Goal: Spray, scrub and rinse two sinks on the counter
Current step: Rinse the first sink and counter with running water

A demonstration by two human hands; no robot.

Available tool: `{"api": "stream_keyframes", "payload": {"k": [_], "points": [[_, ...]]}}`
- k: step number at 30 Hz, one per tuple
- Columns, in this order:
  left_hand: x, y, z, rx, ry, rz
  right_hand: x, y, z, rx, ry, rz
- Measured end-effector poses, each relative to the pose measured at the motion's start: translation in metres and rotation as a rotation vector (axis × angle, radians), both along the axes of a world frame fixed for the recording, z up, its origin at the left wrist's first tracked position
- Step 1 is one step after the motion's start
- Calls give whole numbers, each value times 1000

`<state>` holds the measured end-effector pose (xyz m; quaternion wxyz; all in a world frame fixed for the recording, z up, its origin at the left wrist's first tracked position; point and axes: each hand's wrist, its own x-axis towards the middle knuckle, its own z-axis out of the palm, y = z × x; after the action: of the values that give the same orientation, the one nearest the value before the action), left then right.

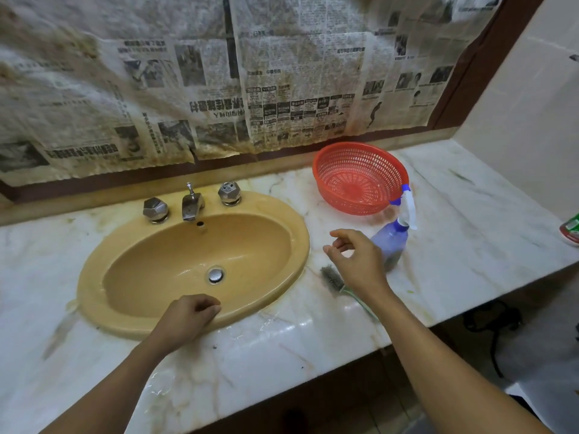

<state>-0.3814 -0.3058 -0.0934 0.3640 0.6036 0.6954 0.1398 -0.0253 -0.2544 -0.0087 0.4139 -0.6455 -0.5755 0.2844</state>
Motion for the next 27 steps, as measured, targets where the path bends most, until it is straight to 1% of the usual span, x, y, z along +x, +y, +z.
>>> {"api": "stream_keyframes", "payload": {"k": [2,5,7,9,12,15,17,20,22,23,25,27], "points": [[-8,-3,-2,-7,39,24,-24,14,-4,-4,-38,126],[-23,-9,-7,13,189,71,-68,40,-14,-22,-70,287],[-35,-12,-12,66,283,141,-99,58,-20,-34,-124,392],[-47,-10,-14,108,316,211,-129,75,-24,-33,-180,492],[-65,-2,-17,83,371,247,-168,95,-24,-29,-247,577],[-81,9,-21,74,406,211,-199,113,-25,-43,-260,613],[-95,16,-23,132,391,223,-213,123,-28,-46,-292,626],[-113,29,-26,332,362,264,-226,133,-33,-53,-343,601],[-123,43,-26,472,372,219,-231,142,-34,-46,-388,533],[-127,53,-25,506,363,193,-233,147,-34,-44,-415,500],[-128,79,-17,505,307,175,-236,162,-32,-60,-454,463],[-122,109,-6,496,179,195,-243,176,-30,-88,-465,477]]}}
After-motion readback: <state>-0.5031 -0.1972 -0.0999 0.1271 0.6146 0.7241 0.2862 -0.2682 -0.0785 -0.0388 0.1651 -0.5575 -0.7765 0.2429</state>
